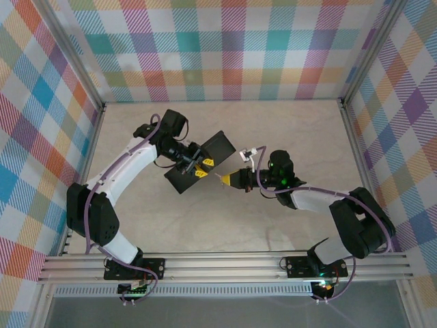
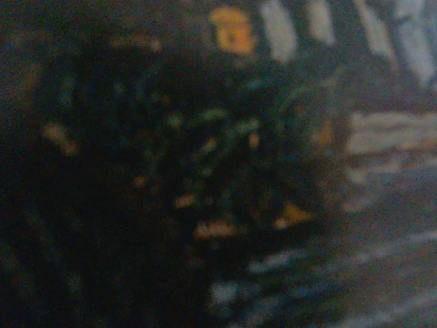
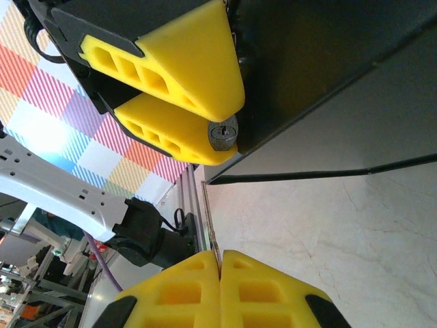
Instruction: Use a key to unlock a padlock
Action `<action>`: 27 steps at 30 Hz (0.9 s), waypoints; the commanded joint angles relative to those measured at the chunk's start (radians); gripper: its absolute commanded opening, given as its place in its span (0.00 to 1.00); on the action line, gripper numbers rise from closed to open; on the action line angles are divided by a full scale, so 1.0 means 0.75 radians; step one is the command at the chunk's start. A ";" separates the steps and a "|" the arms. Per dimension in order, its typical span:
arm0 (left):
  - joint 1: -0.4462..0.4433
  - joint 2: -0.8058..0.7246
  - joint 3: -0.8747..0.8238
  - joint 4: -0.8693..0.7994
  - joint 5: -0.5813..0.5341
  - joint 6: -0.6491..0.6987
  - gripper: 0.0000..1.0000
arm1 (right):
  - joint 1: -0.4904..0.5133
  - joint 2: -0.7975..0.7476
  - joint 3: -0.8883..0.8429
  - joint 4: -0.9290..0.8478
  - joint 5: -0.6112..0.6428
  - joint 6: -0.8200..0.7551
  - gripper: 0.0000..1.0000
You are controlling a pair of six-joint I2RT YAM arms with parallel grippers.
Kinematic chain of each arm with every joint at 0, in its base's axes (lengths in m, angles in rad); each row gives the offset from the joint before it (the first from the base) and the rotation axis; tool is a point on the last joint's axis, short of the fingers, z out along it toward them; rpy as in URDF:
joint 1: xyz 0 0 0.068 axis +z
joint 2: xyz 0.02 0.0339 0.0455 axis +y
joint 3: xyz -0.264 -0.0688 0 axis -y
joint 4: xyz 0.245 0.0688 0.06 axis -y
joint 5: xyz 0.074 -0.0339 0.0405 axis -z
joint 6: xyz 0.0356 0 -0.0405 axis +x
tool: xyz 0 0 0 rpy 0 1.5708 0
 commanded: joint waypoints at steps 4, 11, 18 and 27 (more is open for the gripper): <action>0.020 -0.042 0.064 -0.014 0.065 0.051 0.00 | 0.011 0.079 0.079 0.075 -0.040 -0.054 0.02; 0.020 -0.032 0.069 0.004 0.063 0.038 0.00 | 0.012 0.114 0.119 0.109 -0.032 -0.061 0.02; 0.020 -0.034 0.074 0.005 0.065 0.040 0.00 | 0.020 0.138 0.149 0.096 -0.034 -0.059 0.02; 0.020 -0.042 0.072 0.011 0.067 0.038 0.00 | 0.042 0.155 0.163 0.066 -0.009 -0.078 0.02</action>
